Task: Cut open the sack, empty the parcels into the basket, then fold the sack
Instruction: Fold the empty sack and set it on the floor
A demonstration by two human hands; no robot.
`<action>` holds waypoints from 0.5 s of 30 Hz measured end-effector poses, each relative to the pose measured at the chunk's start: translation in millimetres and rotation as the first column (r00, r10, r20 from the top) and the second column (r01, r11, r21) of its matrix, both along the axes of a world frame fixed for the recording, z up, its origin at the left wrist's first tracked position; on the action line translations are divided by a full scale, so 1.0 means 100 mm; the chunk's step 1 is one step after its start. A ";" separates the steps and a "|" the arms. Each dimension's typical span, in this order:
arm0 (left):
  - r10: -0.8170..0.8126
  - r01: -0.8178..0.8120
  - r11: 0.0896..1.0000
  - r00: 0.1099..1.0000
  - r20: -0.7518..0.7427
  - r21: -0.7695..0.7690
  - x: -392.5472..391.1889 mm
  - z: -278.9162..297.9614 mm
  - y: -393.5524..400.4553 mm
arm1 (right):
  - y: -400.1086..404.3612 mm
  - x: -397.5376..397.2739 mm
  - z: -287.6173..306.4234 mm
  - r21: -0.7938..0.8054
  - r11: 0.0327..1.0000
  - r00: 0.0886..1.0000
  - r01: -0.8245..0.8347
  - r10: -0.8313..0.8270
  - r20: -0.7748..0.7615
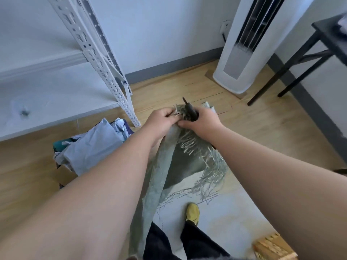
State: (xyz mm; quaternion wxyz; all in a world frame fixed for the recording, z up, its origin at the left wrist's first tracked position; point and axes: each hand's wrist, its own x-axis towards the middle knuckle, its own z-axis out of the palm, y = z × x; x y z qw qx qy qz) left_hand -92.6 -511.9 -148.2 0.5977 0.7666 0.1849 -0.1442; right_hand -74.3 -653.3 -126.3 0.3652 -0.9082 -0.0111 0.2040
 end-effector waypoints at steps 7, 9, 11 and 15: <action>-0.230 0.342 0.847 0.926 -0.299 0.408 -0.48 -0.54 -0.02 | -0.16 0.27 0.03 0.436 0.662 0.792 0.610 -0.527 -0.309; -0.202 0.425 0.747 0.878 -0.434 0.511 -0.69 -0.76 0.08 | -0.23 0.36 0.04 0.473 0.557 0.724 0.682 -0.604 -0.333; -0.126 0.393 0.740 0.878 -0.461 0.546 -0.73 -0.85 0.21 | -0.32 0.45 -0.01 0.355 0.673 0.758 0.648 -0.611 -0.226; 0.082 0.071 0.912 0.933 -0.350 0.404 -0.46 -0.73 0.34 | -0.35 0.41 -0.07 -0.296 0.866 0.913 0.402 -0.403 0.060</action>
